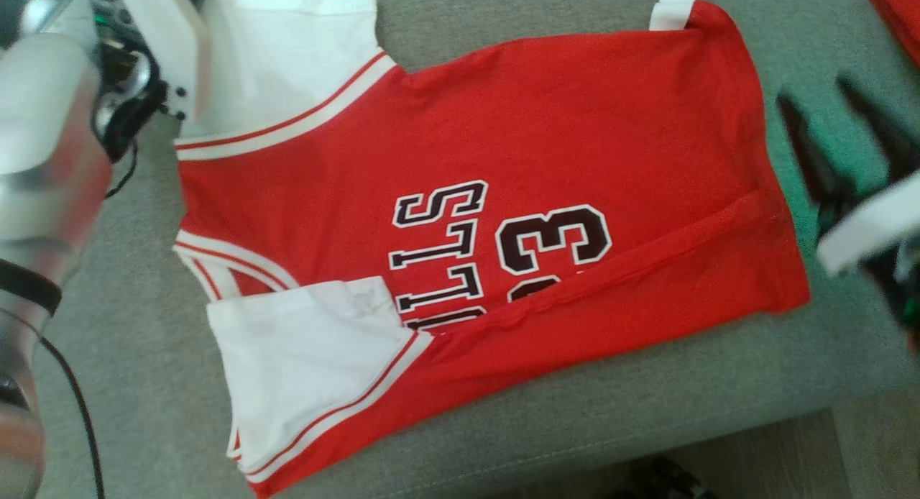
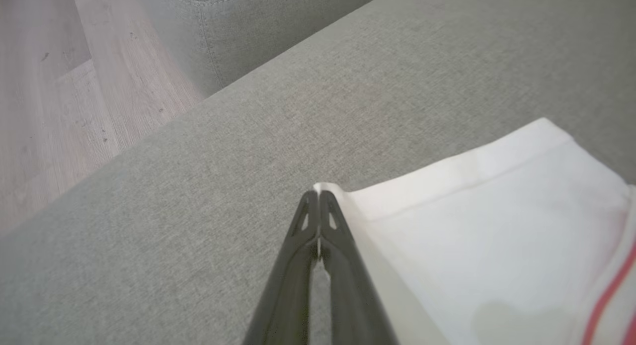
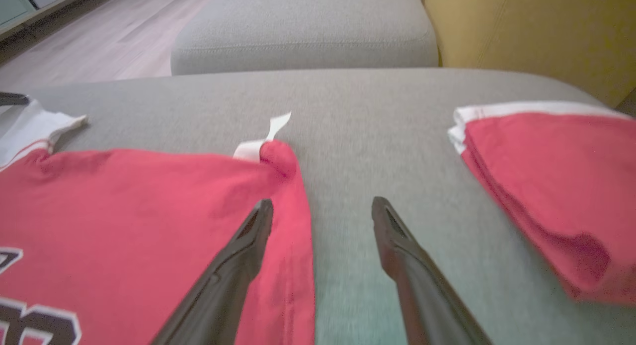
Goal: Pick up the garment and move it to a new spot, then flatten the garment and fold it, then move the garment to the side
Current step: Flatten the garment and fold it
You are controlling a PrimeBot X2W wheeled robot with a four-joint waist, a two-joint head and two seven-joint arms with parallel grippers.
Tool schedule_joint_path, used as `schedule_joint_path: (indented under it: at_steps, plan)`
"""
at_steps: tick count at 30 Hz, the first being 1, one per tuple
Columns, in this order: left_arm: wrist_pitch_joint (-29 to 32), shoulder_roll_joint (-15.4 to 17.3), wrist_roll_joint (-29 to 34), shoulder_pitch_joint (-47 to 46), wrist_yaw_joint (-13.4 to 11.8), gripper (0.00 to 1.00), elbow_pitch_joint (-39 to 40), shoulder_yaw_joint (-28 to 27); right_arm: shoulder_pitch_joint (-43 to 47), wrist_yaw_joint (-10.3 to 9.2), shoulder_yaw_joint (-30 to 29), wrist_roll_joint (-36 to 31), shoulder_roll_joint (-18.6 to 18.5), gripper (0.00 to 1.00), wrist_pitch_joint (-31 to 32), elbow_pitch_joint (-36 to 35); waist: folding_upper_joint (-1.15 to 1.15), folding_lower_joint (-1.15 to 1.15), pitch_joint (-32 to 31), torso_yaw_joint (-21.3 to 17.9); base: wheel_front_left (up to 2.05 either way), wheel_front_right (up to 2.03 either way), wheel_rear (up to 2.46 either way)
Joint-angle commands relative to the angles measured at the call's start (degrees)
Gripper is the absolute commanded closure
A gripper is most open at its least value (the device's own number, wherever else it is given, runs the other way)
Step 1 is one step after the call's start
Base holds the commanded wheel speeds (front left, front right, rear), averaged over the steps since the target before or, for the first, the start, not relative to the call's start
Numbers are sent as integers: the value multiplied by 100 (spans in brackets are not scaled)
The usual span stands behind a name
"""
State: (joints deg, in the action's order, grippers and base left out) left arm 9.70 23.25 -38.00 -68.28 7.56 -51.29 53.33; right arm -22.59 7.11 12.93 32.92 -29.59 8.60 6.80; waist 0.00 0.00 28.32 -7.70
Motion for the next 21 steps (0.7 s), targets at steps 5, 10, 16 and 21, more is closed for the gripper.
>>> schedule_joint_path:
  at_steps: [5,10,16,21]
  plan:
    - [-298,188,-46,-347,-8,100,453,151,-1047,37,407,-261,-236,0,523,426,0,0,-111,303,0,0,0]
    - [-440,172,-90,-373,-8,100,858,483,-1807,37,893,-213,-283,0,1149,1202,0,0,-185,559,0,0,0]
    - [-523,253,-168,-403,-8,100,1209,692,-2270,37,1451,158,-402,0,1589,1704,0,0,-218,730,0,0,0]
    - [-567,286,-208,-387,-8,100,1304,775,-2453,37,1718,507,-484,7,1732,2048,0,0,-205,838,0,0,0]
